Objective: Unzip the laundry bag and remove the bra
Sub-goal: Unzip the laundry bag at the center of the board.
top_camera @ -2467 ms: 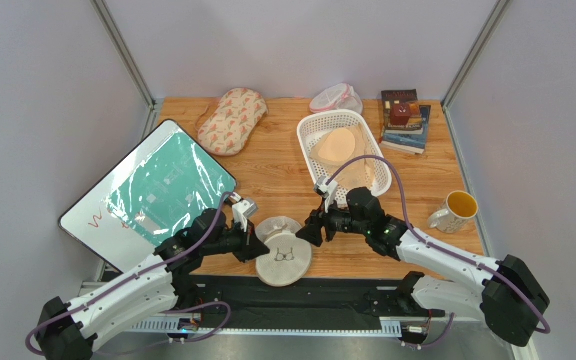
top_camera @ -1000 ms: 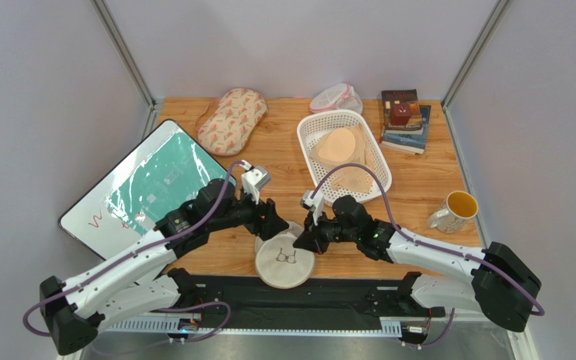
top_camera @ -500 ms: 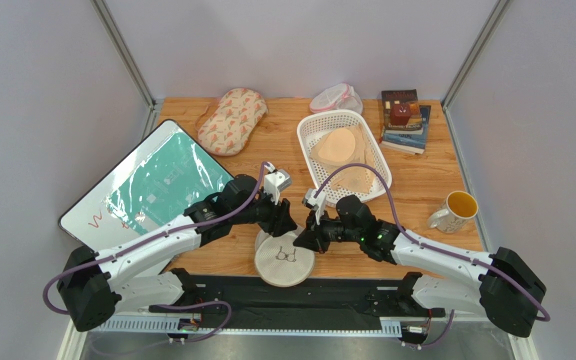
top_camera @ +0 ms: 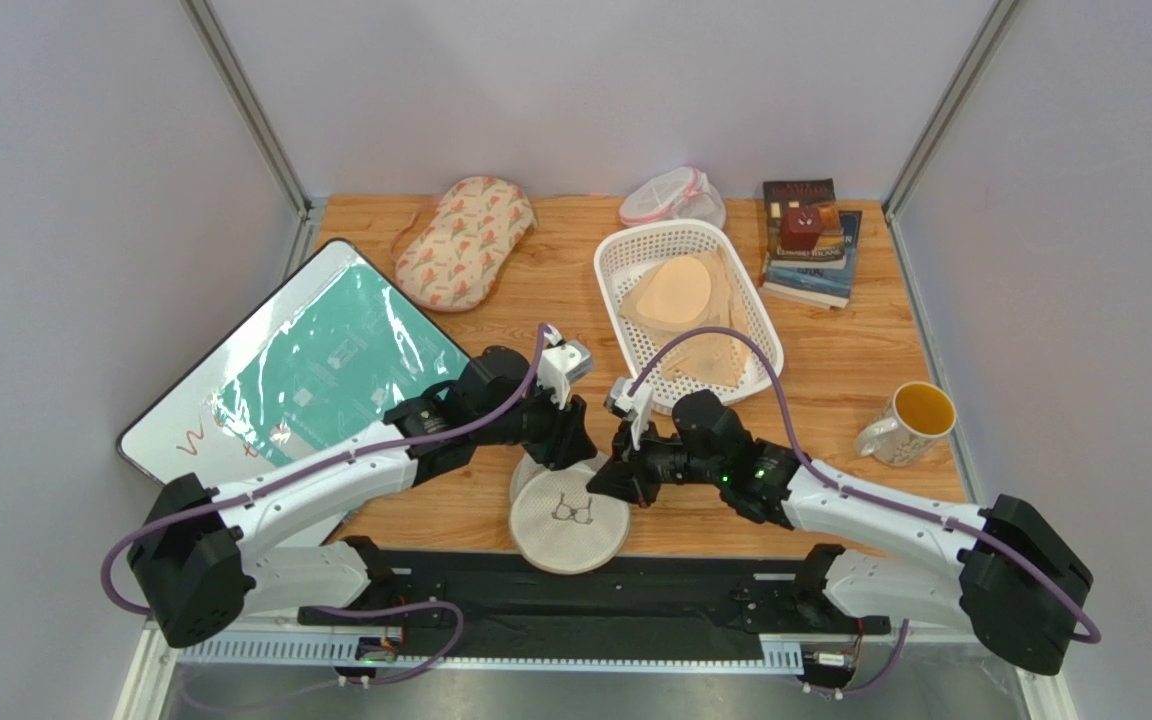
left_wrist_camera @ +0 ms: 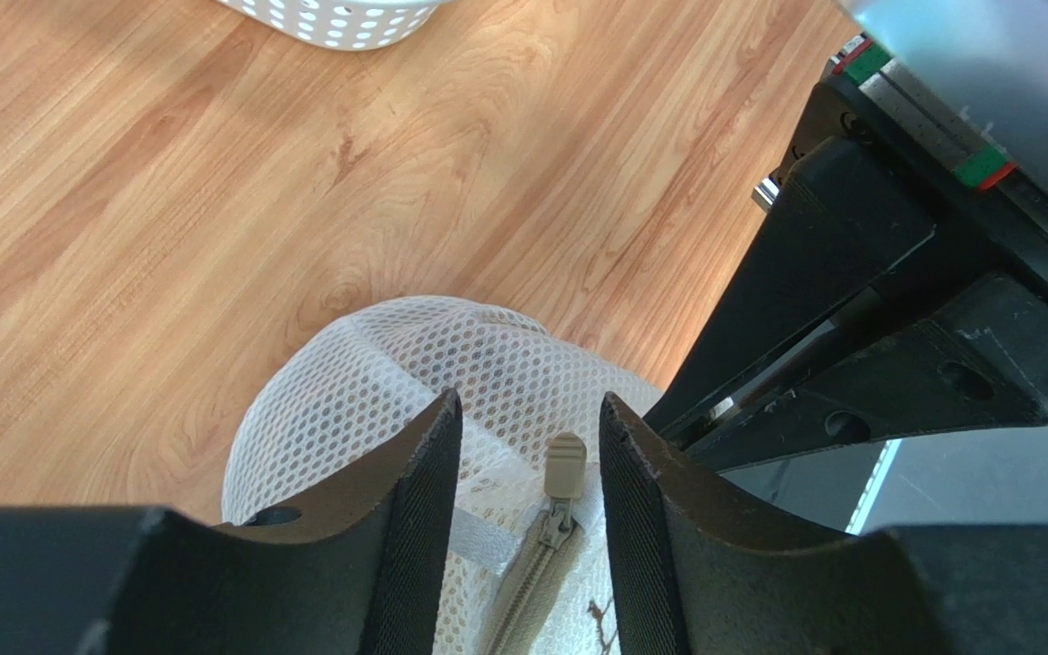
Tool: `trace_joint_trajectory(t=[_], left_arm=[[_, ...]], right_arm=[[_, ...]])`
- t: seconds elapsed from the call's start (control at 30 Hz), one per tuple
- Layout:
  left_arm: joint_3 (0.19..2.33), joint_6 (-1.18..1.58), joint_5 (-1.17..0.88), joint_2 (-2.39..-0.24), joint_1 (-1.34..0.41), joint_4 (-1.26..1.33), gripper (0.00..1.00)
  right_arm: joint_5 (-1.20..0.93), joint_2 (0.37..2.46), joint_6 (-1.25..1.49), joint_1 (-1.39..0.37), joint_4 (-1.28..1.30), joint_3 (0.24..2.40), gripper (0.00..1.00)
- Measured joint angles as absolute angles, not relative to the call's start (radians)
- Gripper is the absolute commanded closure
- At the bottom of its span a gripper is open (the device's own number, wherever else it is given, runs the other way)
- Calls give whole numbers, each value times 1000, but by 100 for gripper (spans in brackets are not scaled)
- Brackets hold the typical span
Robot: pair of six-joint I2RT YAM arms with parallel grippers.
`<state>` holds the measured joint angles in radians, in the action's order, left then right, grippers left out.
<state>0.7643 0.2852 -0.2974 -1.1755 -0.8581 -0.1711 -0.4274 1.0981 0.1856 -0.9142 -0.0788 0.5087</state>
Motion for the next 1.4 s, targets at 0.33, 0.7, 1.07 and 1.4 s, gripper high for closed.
trace_joint_trajectory(t=[0.33, 0.7, 1.07, 1.4], left_arm=[[764, 288, -315, -1173, -858, -184, 55], [764, 295, -347, -1159, -858, -192, 56], [764, 297, -346, -1176, -858, -194, 61], [756, 319, -346, -1174, -858, -189, 99]], right_arm=[[-418, 1098, 185, -914, -73, 509, 100], [-410, 1098, 185, -914, -64, 509, 100], [-409, 1090, 185, -914, -63, 508, 100], [-393, 1076, 185, -914, -51, 506, 100]])
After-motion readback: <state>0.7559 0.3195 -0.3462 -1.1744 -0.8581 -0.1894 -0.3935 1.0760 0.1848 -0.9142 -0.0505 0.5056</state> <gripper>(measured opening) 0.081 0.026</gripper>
